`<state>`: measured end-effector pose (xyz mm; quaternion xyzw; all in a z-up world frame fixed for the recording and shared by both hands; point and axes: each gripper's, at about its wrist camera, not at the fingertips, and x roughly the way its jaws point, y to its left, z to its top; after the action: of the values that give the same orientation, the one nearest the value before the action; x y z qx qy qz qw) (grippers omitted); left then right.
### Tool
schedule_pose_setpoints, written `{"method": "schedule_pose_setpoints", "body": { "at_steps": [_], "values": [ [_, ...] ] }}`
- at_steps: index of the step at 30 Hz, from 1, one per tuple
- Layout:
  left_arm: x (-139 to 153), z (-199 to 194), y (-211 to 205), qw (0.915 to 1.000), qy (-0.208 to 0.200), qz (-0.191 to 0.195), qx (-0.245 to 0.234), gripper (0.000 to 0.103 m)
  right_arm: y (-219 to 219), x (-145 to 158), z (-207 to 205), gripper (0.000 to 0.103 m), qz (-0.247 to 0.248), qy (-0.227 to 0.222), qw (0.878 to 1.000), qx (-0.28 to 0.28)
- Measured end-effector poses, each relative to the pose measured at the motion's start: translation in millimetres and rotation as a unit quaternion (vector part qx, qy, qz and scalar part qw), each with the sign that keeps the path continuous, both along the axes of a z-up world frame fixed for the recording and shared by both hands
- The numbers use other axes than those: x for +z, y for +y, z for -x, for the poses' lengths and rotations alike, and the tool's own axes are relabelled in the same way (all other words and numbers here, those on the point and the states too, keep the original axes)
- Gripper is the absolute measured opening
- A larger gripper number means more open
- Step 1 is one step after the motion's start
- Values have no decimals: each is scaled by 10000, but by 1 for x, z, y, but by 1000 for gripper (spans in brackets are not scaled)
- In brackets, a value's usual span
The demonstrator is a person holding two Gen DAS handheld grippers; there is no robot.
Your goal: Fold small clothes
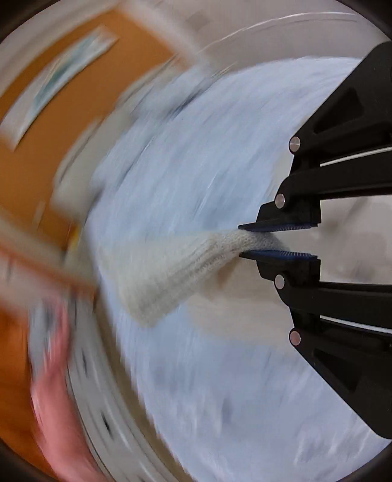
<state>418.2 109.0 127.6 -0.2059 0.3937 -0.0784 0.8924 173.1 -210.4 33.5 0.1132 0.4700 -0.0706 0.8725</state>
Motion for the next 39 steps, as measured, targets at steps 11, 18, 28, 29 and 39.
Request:
{"method": "schedule_pose_setpoints", "body": {
  "at_steps": [11, 18, 28, 29, 39],
  "values": [
    [-142, 92, -126, 9847, 1570, 603, -455, 53, -71, -2, -4, 47, -521, -24, 9976, -462],
    [-149, 75, -22, 9778, 1682, 738, 1009, 60, -92, -1, -96, 53, -990, -207, 9944, -319],
    [-179, 48, 40, 9520, 2060, 1485, 1709, 35, -42, -38, -209, 12, -1080, 436, 9930, -170],
    [-175, 45, 38, 9542, 2015, 1429, 1688, 24, -37, -23, -208, 6, -1111, 178, 9936, -90],
    [-167, 50, -28, 9798, 1754, 480, 827, 14, -111, -5, -128, 4, -522, -513, 9931, -912]
  ]
}}
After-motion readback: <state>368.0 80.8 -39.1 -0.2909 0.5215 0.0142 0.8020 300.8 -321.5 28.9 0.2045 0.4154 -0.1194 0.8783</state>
